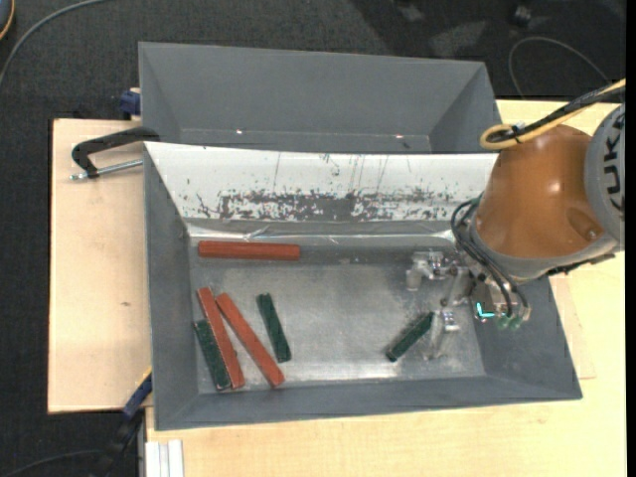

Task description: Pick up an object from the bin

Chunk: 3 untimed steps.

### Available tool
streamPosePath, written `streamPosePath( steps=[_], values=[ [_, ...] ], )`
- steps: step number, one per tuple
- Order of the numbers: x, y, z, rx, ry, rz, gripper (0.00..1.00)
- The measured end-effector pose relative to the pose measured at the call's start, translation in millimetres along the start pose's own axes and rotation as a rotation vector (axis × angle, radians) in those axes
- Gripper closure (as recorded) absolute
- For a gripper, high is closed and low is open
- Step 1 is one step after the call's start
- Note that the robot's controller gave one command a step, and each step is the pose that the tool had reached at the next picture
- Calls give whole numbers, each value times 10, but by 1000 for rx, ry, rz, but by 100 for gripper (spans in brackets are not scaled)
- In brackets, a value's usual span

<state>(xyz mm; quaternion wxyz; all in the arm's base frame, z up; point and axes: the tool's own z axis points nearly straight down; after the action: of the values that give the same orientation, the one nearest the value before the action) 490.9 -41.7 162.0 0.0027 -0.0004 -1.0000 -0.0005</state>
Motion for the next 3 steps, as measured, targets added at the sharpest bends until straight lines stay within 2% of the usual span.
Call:
streamPosePath(
  steps=[1, 2, 3],
  values=[
    [-101, 121, 926, 0, -3, -367, 0],
    [-38, 50, 608, 4, -12, -660, 0],
    [-225, 48, 460, 4, -12, -826, 0]
  ],
)
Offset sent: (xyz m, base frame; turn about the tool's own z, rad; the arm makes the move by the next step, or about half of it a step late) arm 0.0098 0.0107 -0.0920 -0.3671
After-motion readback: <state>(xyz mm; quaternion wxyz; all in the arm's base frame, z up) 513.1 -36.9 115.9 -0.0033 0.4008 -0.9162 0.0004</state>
